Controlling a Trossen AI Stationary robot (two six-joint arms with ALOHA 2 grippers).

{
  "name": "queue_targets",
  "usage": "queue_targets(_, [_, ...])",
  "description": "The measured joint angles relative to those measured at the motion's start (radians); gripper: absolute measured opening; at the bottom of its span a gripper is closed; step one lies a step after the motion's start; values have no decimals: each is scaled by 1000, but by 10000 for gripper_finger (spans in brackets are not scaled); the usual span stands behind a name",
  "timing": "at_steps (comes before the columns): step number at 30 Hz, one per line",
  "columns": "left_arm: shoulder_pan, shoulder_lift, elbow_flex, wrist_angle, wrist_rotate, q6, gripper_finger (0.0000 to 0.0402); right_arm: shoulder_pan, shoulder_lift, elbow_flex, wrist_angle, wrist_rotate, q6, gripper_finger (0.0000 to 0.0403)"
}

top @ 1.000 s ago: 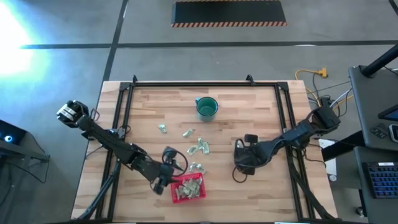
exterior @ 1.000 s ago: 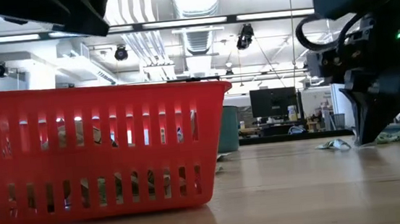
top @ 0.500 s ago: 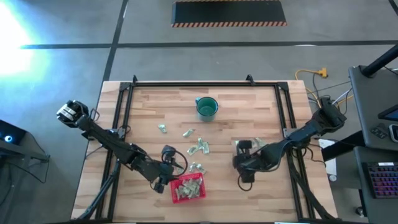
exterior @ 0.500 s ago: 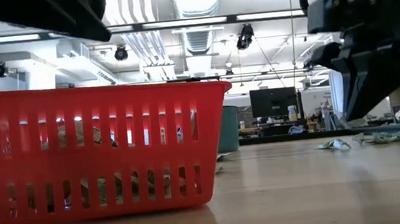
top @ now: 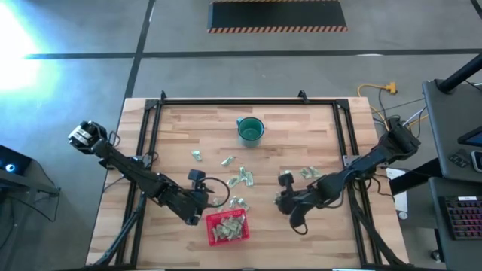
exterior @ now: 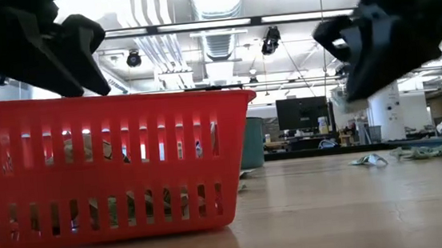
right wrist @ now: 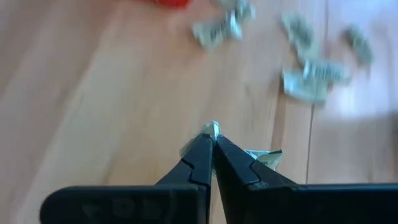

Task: Pick and place items into bin
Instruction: Put the green stevia packet into the red bin

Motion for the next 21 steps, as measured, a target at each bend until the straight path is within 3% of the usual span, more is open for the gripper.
queue_targets(11, [0, -1, -18, -122, -10, -120, 190, 2, 38, 3, 416, -14, -369, 9])
queue_targets(21, [1, -1, -53, -107, -35, -120, 190, -3, 170, 3, 865, -302, -533, 9])
